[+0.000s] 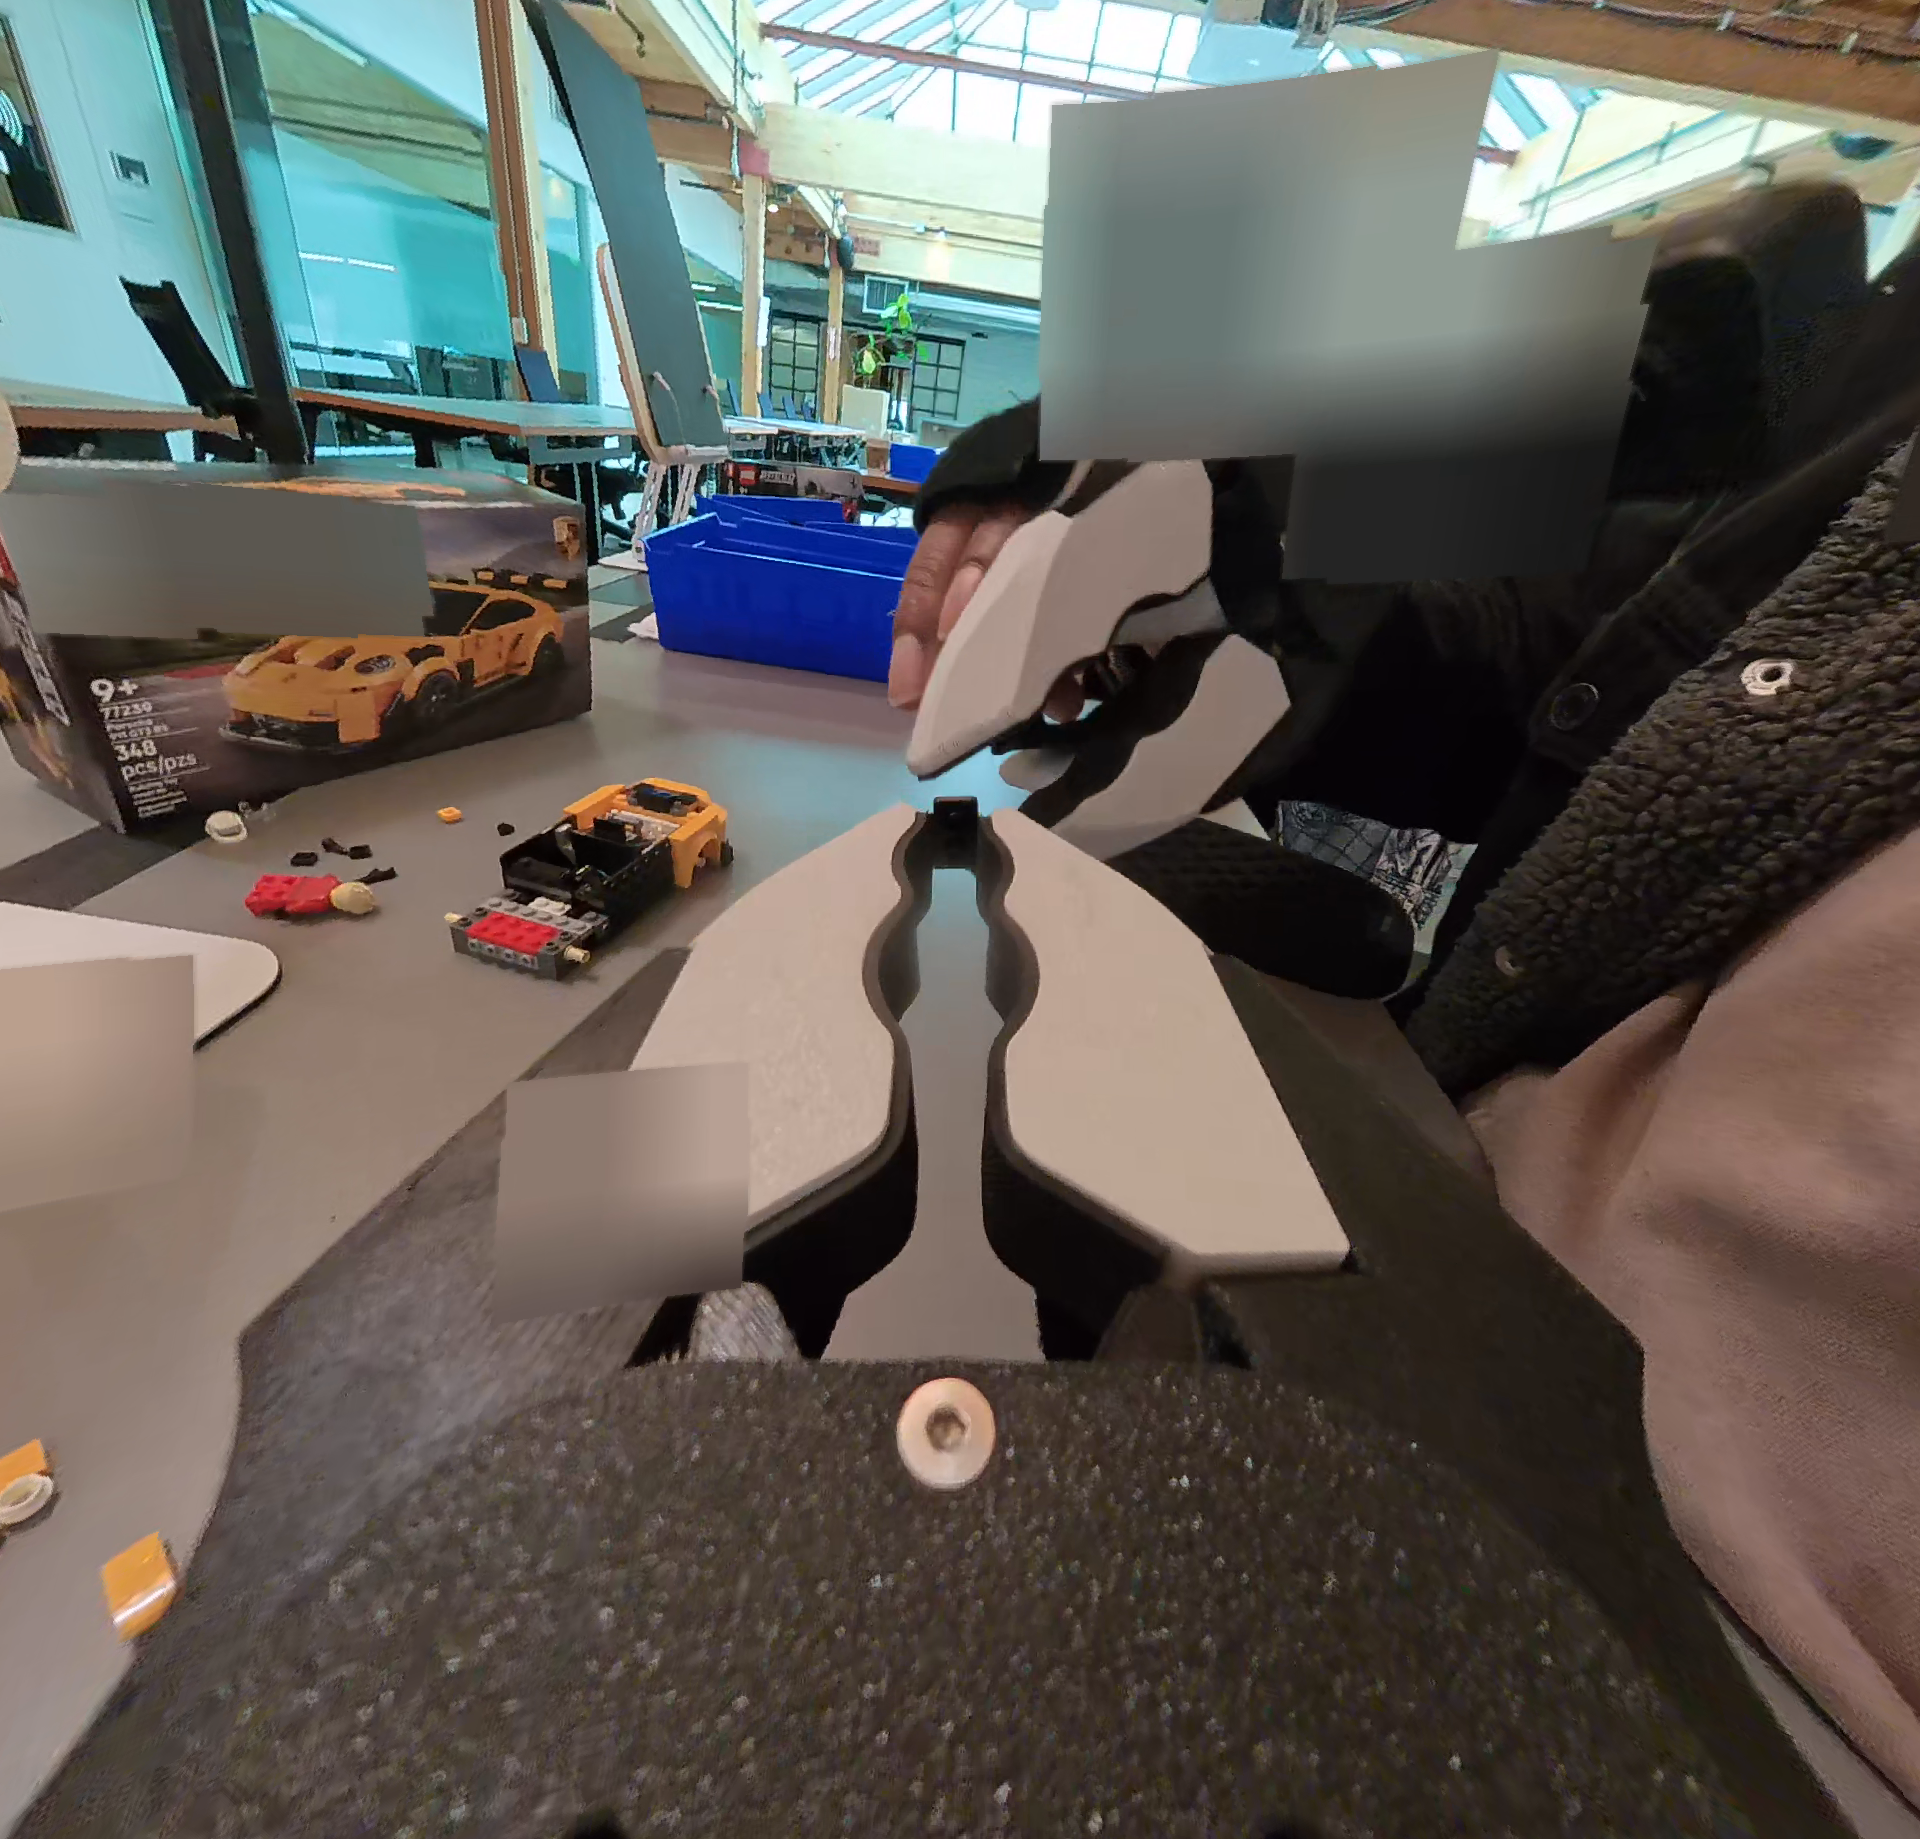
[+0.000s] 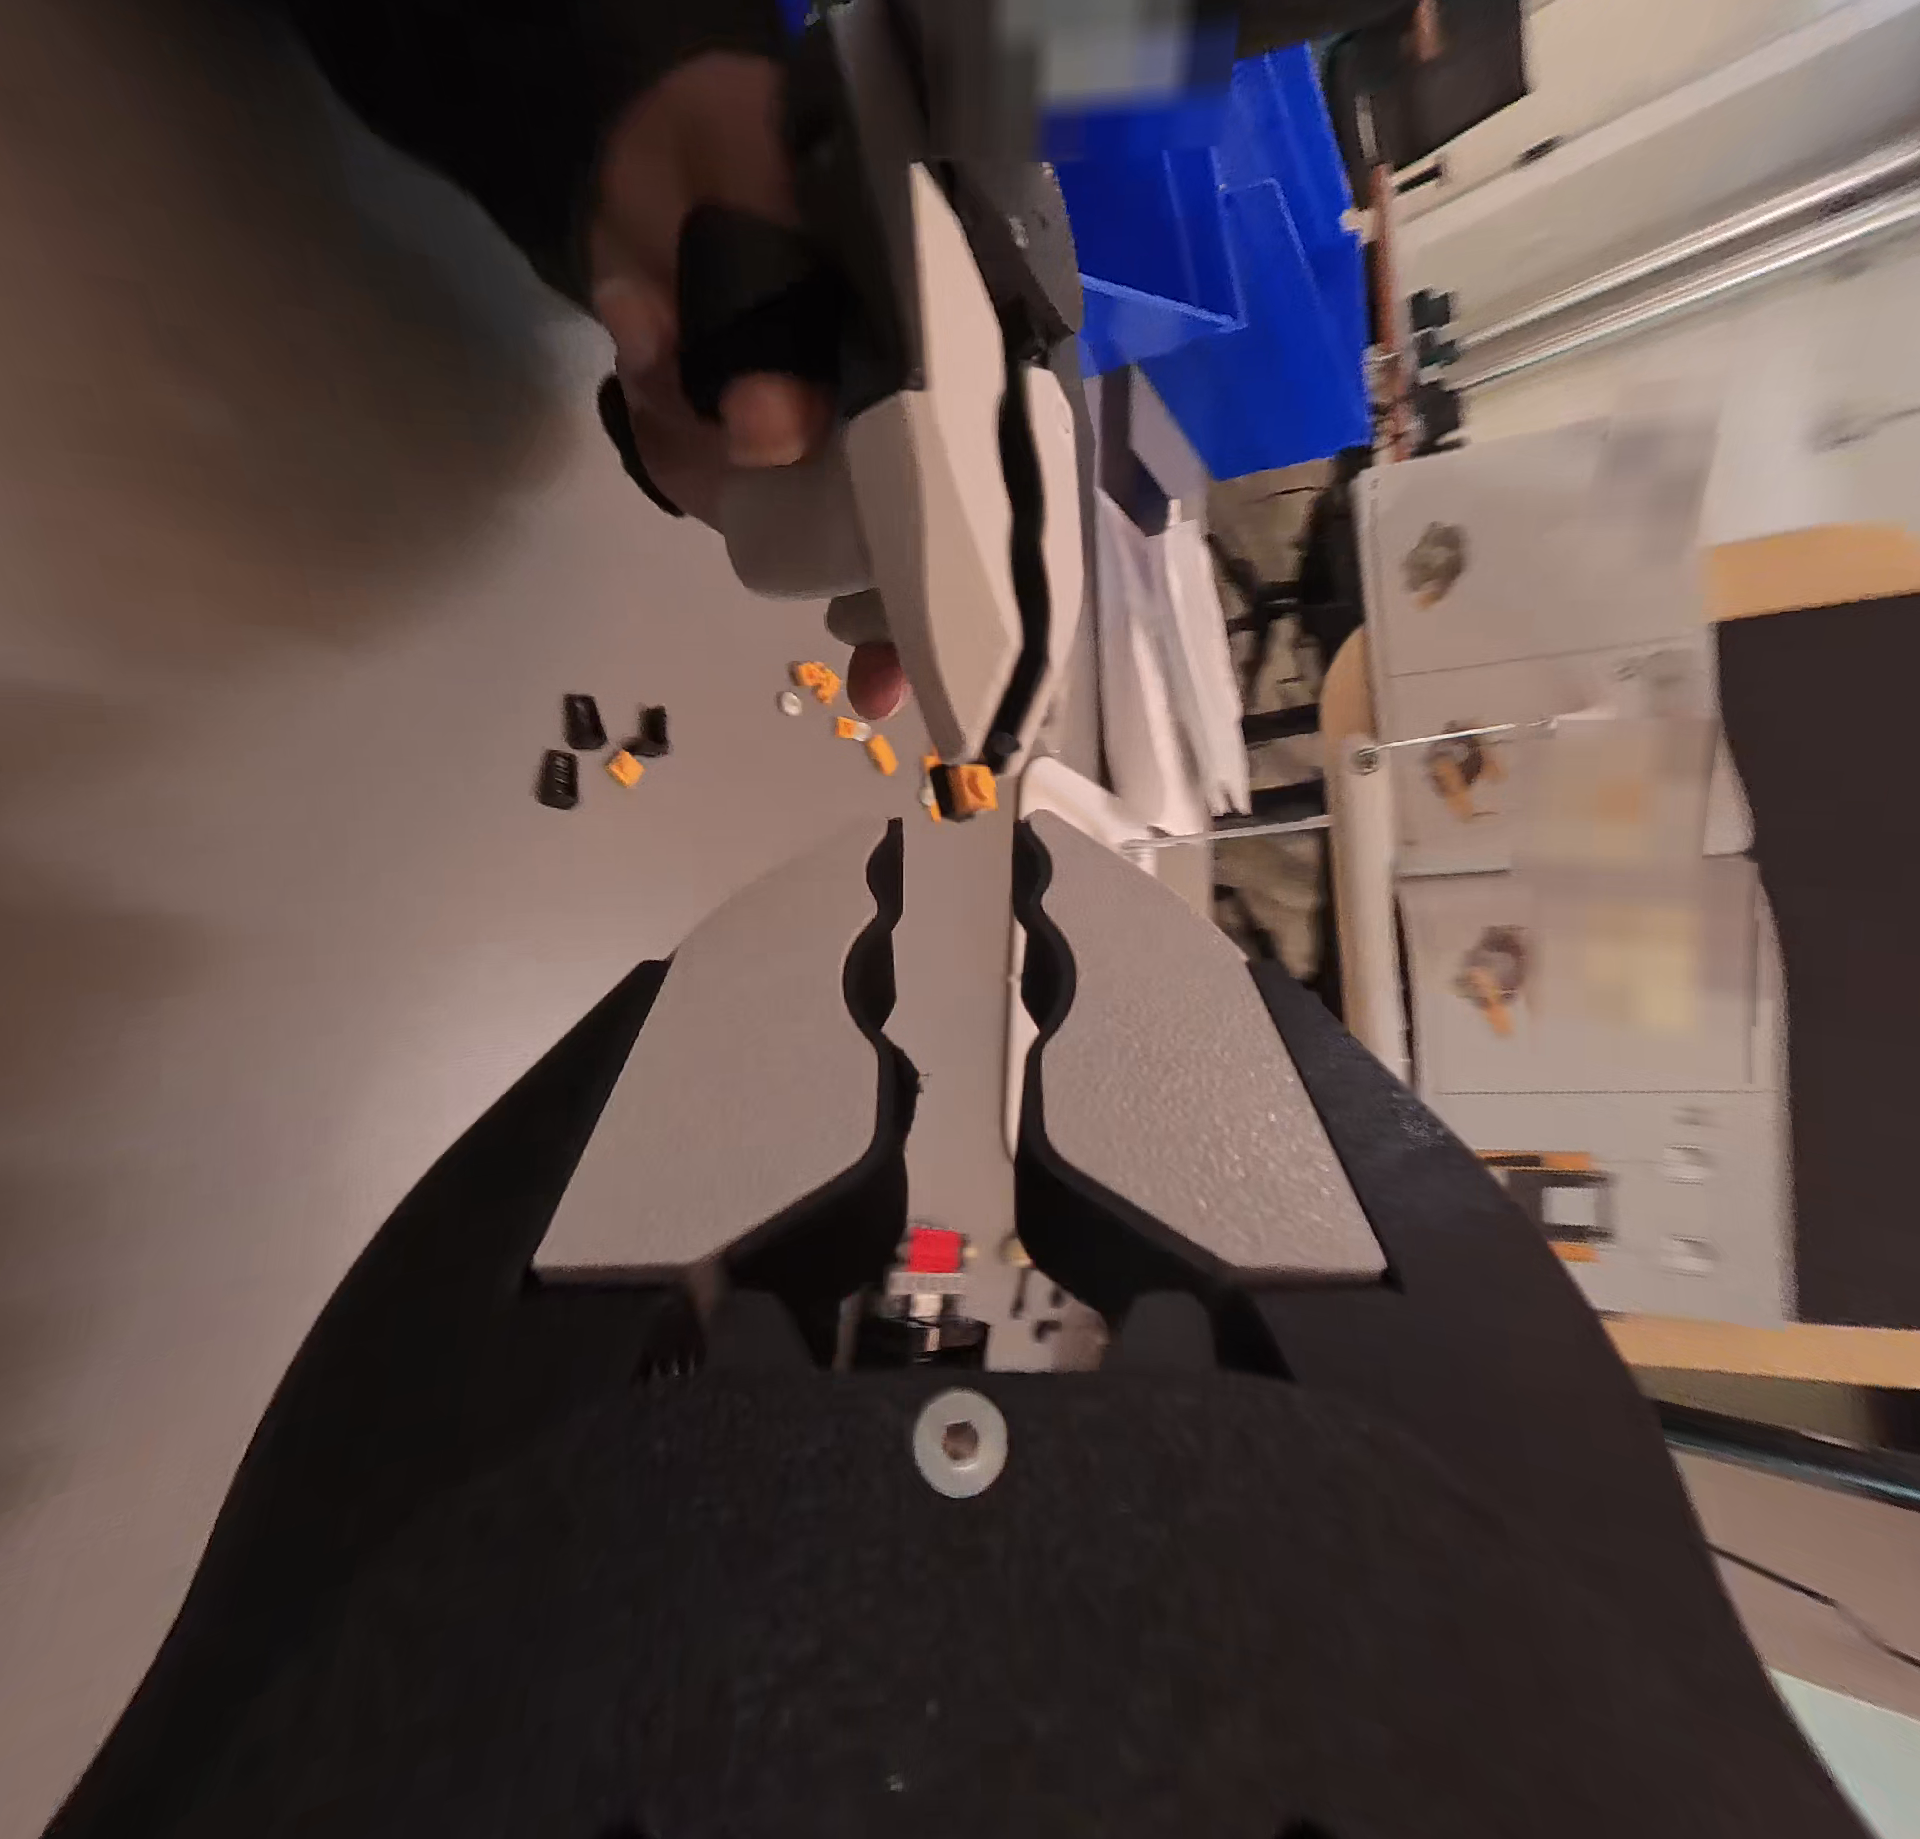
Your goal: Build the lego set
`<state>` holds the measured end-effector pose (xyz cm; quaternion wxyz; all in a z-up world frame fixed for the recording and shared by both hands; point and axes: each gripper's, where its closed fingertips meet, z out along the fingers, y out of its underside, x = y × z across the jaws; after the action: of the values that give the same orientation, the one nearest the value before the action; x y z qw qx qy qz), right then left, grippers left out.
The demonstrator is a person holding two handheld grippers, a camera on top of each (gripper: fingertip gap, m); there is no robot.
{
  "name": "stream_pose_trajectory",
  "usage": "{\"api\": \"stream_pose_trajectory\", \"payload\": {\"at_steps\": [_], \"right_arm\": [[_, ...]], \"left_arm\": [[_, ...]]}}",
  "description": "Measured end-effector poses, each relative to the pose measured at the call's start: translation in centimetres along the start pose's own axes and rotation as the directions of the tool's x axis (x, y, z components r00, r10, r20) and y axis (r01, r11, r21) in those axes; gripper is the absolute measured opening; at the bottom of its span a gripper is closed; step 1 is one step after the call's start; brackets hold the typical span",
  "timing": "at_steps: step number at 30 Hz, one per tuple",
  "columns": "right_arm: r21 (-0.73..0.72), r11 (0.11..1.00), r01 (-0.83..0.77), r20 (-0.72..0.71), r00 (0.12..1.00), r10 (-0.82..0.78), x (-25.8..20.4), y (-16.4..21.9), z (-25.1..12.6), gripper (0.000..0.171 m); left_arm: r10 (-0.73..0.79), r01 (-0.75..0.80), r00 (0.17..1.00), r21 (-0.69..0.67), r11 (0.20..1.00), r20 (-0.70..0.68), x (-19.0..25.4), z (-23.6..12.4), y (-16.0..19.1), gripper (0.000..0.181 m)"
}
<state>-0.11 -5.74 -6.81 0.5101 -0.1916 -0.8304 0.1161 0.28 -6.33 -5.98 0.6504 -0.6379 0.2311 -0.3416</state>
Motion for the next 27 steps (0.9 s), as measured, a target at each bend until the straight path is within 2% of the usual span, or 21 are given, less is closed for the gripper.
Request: {"api": "stream_pose_trajectory", "payload": {"at_steps": [4,16,27], "right_arm": [[-0.025,0.997,0.075,-0.066,0.995,-0.076,-0.34,0.11,0.62,0.017],[-0.071,0.991,0.113,-0.111,0.986,-0.121,-0.04,0.23,1.12,0.01],[-0.095,0.995,-0.001,-0.065,0.998,-0.005,-0.07,0.24,1.02,0.009]], "left_arm": [[-0.01,0.01,1.0,-0.021,1.0,0.011,-0.25,0.12,0.45,0.008],[-0.024,0.025,0.999,-0.037,0.999,0.03,-0.58,0.16,0.68,0.008],[-0.069,0.07,0.997,-0.032,0.997,0.024,-0.48,0.26,0.4,0.008]]}}
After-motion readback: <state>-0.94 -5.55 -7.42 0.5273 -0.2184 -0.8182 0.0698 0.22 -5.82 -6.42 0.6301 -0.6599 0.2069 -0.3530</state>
